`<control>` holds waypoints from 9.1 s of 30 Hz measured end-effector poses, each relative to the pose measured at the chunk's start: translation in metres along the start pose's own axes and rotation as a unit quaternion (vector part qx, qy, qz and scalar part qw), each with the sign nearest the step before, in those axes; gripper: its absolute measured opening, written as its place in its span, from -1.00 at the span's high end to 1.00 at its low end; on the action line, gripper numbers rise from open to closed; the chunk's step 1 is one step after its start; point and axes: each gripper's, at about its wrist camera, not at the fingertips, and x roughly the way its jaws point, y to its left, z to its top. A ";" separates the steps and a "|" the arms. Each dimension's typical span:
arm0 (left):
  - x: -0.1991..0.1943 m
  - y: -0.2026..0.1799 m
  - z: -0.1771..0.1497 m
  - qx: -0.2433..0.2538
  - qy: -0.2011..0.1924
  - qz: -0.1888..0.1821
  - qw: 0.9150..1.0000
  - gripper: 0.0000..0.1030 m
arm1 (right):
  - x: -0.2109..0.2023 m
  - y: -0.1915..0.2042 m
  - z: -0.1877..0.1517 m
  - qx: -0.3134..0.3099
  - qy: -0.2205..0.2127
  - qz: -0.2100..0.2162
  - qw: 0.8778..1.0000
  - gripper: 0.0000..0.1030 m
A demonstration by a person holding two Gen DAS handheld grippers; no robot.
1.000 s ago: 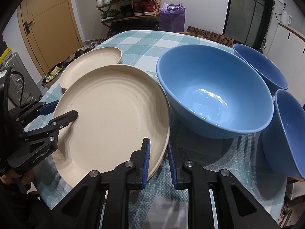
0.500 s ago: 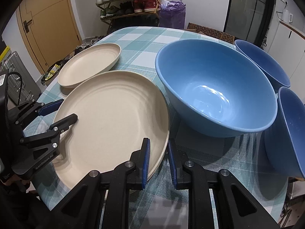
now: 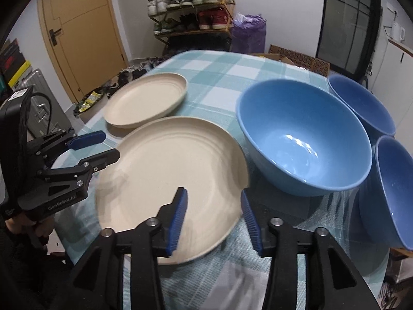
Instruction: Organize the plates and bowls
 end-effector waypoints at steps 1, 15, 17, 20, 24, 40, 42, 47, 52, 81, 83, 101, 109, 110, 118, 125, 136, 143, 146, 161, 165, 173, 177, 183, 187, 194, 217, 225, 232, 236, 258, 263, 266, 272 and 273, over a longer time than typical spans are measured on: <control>-0.005 0.004 0.002 -0.006 -0.008 0.001 1.000 -0.18 | -0.002 0.003 0.002 -0.003 -0.004 0.004 1.000 -0.03; -0.030 0.066 0.017 -0.080 -0.051 0.034 0.995 -0.92 | -0.026 0.022 0.054 -0.001 -0.071 0.036 0.997 -0.98; -0.029 0.075 0.019 -0.091 -0.052 0.041 0.994 -0.92 | -0.026 0.025 0.061 -0.003 -0.074 0.039 0.996 -0.98; -0.027 0.087 0.021 -0.108 -0.054 0.047 0.992 -0.93 | -0.024 0.030 0.072 -0.009 -0.077 0.043 0.996 -0.98; -0.019 0.098 0.023 -0.127 -0.051 0.054 0.989 -0.93 | -0.017 0.034 0.085 -0.013 -0.078 0.049 0.996 -0.98; 0.011 0.108 0.036 -0.130 -0.039 0.076 0.988 -0.93 | 0.013 0.038 0.116 0.005 -0.064 0.041 0.997 -0.98; 0.015 0.110 0.034 -0.131 -0.035 0.077 0.988 -0.93 | 0.017 0.038 0.119 0.007 -0.063 0.040 0.997 -0.98; 0.025 0.115 0.031 -0.137 -0.026 0.075 0.987 -0.93 | 0.027 0.039 0.124 0.013 -0.056 0.037 0.998 -0.98; 0.032 0.119 0.027 -0.146 -0.019 0.072 0.986 -0.93 | 0.040 0.043 0.127 0.017 -0.045 0.037 0.998 -0.98; 0.082 0.148 0.001 -0.208 0.040 0.052 0.976 -0.26 | 0.148 0.049 0.151 0.029 0.044 0.026 0.998 -0.64; 0.084 0.148 0.000 -0.209 0.044 0.050 0.976 -0.16 | 0.155 0.049 0.151 0.029 0.051 0.028 0.998 -0.46; 0.091 0.147 -0.003 -0.205 0.051 0.028 0.977 0.48 | 0.179 0.054 0.150 0.006 0.074 0.032 0.997 0.29; 0.090 0.148 -0.003 -0.203 0.052 0.036 0.977 0.50 | 0.179 0.058 0.149 -0.011 0.068 0.016 0.998 0.45; 0.090 0.148 -0.003 -0.203 0.052 0.038 0.977 0.50 | 0.179 0.058 0.149 -0.011 0.068 0.016 0.998 0.46; 0.087 0.147 -0.003 -0.199 0.048 0.046 0.978 0.50 | 0.176 0.062 0.146 -0.023 0.064 0.009 0.998 0.49; 0.082 0.143 0.000 -0.191 0.042 0.052 0.979 0.50 | 0.171 0.063 0.144 -0.023 0.059 0.008 0.998 0.49; 0.069 0.139 0.005 -0.186 0.028 0.054 0.981 0.50 | 0.154 0.062 0.145 -0.019 0.039 0.009 0.999 0.49; 0.064 0.138 0.008 -0.182 0.021 0.055 0.981 0.50 | 0.147 0.064 0.144 -0.020 0.032 0.010 0.999 0.49; 0.060 0.135 0.010 -0.179 0.017 0.057 0.982 0.50 | 0.142 0.064 0.144 -0.020 0.028 0.009 0.999 0.49; 0.036 0.116 0.021 -0.156 -0.008 0.048 0.987 0.50 | 0.099 0.058 0.139 -0.016 -0.003 -0.002 1.000 0.49; 0.031 0.108 0.024 -0.148 -0.014 0.044 0.988 0.50 | 0.084 0.056 0.134 -0.013 -0.011 -0.009 1.000 0.49; 0.019 0.087 0.029 -0.129 -0.025 0.034 0.991 0.49 | 0.055 0.044 0.120 0.001 -0.026 -0.022 0.999 0.49; 0.013 0.077 0.031 -0.121 -0.029 0.027 0.992 0.49 | 0.044 0.039 0.111 0.008 -0.028 -0.028 0.999 0.49; 0.010 0.061 0.032 -0.107 -0.029 0.023 0.994 0.49 | 0.031 0.029 0.097 0.020 -0.030 -0.032 0.999 0.49; 0.012 0.053 0.029 -0.100 -0.023 0.018 0.995 0.49 | 0.024 0.025 0.091 0.025 -0.031 -0.034 0.999 0.49; 0.011 0.041 0.028 -0.090 -0.019 0.014 0.996 0.48 | 0.015 0.018 0.080 0.032 -0.032 -0.038 0.998 0.49; 0.002 0.006 0.009 -0.055 -0.005 -0.001 0.998 0.48 | -0.005 0.003 0.048 0.052 -0.029 -0.045 0.997 0.49; 0.000 -0.002 0.000 -0.047 0.001 -0.005 0.999 0.48 | -0.006 0.002 0.032 0.055 -0.022 -0.044 0.997 0.49; -0.003 -0.002 -0.008 -0.050 0.008 -0.012 0.999 0.48 | -0.005 0.003 0.018 0.055 -0.013 -0.043 0.998 0.49; -0.004 -0.006 -0.010 -0.046 0.009 -0.008 0.999 0.48 | -0.003 0.004 0.012 0.055 -0.009 -0.043 0.998 0.49; 0.002 -0.019 -0.024 -0.027 0.032 -0.010 0.999 0.47 | 0.005 0.002 -0.008 0.057 0.016 -0.055 0.997 0.49; 0.005 -0.020 -0.025 -0.021 0.039 -0.009 0.999 0.47 | 0.007 0.001 -0.011 0.055 0.021 -0.060 0.996 0.49; 0.007 -0.022 -0.026 -0.018 0.043 -0.007 0.999 0.47 | 0.009 0.001 -0.012 0.052 0.026 -0.064 0.996 0.49; 0.011 -0.025 -0.028 -0.012 0.048 -0.003 0.999 0.47 | 0.015 0.004 -0.014 0.044 0.034 -0.076 0.996 0.49; 0.011 -0.025 -0.028 -0.011 0.049 -0.002 0.999 0.47 | 0.016 0.005 -0.014 0.042 0.034 -0.078 0.995 0.49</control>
